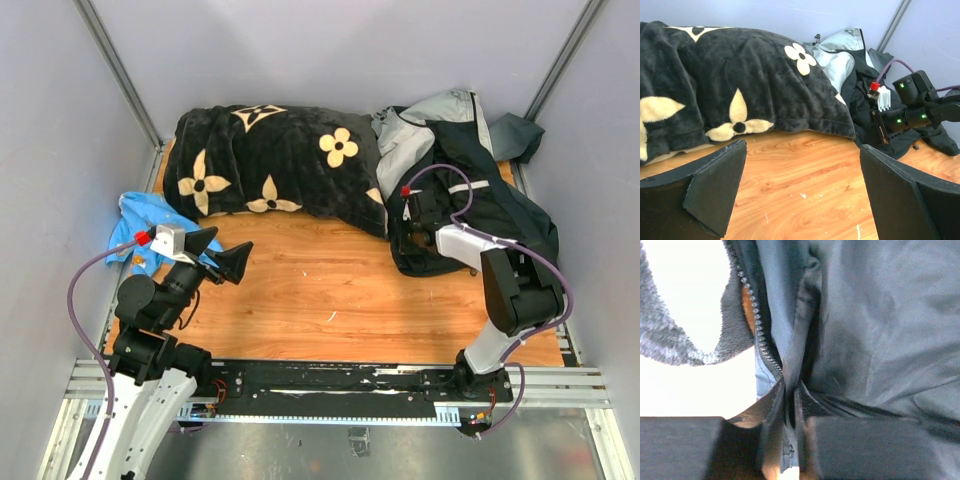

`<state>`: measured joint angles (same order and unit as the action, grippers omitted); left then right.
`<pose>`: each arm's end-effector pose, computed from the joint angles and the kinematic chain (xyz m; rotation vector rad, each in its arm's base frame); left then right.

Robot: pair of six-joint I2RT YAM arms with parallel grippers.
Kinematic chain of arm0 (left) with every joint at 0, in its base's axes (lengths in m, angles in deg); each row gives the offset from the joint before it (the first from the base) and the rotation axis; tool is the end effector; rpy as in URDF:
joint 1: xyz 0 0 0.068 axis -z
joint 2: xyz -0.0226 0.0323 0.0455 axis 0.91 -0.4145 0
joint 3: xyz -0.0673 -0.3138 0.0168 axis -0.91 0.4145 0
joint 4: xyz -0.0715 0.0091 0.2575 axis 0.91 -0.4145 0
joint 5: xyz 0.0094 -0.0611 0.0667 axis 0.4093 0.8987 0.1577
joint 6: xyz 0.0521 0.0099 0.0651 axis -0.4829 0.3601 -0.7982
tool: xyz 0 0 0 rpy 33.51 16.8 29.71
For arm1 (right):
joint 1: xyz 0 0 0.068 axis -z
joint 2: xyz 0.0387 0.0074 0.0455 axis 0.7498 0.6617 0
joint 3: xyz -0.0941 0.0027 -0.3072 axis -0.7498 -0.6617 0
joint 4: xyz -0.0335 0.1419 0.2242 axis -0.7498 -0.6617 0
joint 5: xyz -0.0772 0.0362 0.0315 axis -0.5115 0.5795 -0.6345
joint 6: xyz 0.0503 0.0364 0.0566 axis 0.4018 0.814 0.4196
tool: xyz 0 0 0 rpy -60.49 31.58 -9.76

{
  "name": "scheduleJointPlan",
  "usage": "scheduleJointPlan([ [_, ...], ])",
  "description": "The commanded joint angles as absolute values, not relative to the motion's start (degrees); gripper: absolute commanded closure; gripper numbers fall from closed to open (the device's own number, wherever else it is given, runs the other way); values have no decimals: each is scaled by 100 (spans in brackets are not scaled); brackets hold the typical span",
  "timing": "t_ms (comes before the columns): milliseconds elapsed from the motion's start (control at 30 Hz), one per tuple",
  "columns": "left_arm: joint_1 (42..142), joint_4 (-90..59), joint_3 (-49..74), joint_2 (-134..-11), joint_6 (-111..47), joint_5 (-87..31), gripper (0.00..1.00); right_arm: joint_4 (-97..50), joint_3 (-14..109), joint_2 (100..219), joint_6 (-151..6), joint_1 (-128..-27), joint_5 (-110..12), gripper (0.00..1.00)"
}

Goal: Zip up the jacket

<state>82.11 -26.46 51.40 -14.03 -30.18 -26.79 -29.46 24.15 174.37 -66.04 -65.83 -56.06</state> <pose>0.0836 -0.0372 0.3507 0.1721 1.4602 -0.5482 0.3539 0.1114 0.1812 -0.0881 2.4644 0.2584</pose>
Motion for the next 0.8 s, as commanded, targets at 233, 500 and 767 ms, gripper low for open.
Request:
scheduleJointPlan([
  [233, 8269, -2565, 5085, -1425, -3091, -2478, 1, -3775, 2293, 16273, -6449, -7340, -5159, 99],
  [500, 8278, -2814, 4808, -2092, -2327, -2061, 1, -3866, 2859, 16114, -6233, -8691, -4964, 99],
  [767, 8291, -2764, 4936, -2702, -1464, -1585, 1, -3569, 3767, 16731, -6111, -9841, -4714, 99],
])
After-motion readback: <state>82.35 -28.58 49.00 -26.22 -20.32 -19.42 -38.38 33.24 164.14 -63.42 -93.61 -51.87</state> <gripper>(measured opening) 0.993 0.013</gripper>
